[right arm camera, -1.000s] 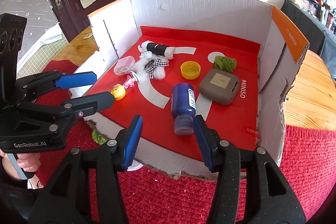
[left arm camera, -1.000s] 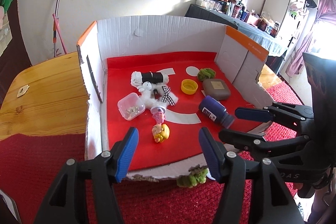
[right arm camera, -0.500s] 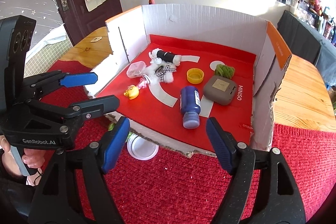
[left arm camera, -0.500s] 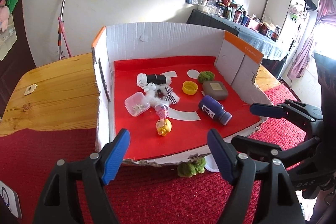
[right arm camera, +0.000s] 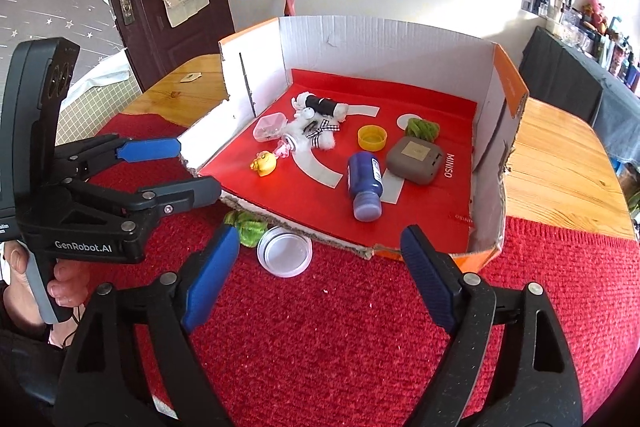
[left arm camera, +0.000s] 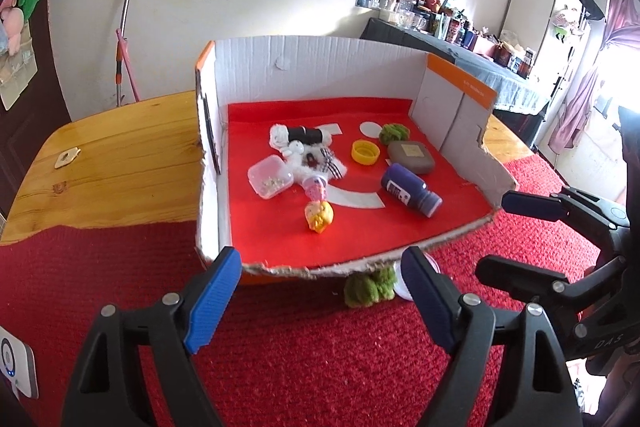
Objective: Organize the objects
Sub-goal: 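Withdraw both grippers toward the green plush and clear round lid on the rug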
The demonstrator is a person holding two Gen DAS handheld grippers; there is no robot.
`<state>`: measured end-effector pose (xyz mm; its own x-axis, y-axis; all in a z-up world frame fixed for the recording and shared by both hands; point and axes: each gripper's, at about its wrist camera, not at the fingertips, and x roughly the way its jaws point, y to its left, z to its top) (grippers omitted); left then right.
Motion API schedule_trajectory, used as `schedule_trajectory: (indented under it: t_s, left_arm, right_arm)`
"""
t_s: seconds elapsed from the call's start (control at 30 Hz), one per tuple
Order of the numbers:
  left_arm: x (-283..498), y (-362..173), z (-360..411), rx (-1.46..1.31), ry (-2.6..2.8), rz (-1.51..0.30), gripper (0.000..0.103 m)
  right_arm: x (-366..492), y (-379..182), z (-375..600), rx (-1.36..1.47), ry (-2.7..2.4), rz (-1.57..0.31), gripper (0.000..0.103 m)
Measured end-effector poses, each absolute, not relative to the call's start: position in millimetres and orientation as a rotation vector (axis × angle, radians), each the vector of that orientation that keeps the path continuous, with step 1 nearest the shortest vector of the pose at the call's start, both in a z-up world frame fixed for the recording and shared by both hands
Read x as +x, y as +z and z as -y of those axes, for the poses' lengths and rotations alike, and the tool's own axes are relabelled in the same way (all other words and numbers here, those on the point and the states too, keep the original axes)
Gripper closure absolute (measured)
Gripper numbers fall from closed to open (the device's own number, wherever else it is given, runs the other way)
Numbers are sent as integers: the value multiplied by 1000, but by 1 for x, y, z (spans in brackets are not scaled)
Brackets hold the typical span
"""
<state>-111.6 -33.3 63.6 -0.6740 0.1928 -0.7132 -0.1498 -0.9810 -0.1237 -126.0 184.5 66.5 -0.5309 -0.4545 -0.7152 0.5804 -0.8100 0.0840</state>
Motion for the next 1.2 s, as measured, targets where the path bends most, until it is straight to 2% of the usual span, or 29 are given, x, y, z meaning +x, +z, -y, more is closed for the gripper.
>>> schedule_trajectory:
  t_s: [0.23,0.33,0.4,0.47,0.53,0.63,0.8,1.2]
  left_arm:
    - [-102,55,24,-1167,2696,22,20]
    - [-101,50,19,-1178,2681,-5,26]
    - [-101,47,18,-1192,2668,-16,32]
    - [-102,44,17,-1204,2661,-24,39]
    - [-103,40,16,-1216,2653,-34,47]
    - [-104,36,14,-1226,2638,-44,52]
    - [-106,34,7,-1217,2618,-78,54]
    - [-110,34,2,-1211,2583,-115,71]
  right_arm:
    - [-113,61,-186,1017,-2296,-224,20]
    - [-111,55,-187,1022,-2309,-244,22]
    - [-112,51,-187,1035,-2304,-244,39]
    - [-114,45,-187,1056,-2289,-241,43]
    - [-114,39,-185,1069,-2278,-253,44]
    - [-116,34,-181,1081,-2264,-259,46]
    - [-118,30,-175,1085,-2244,-266,48]
    - [-128,17,-159,1090,-2204,-302,51]
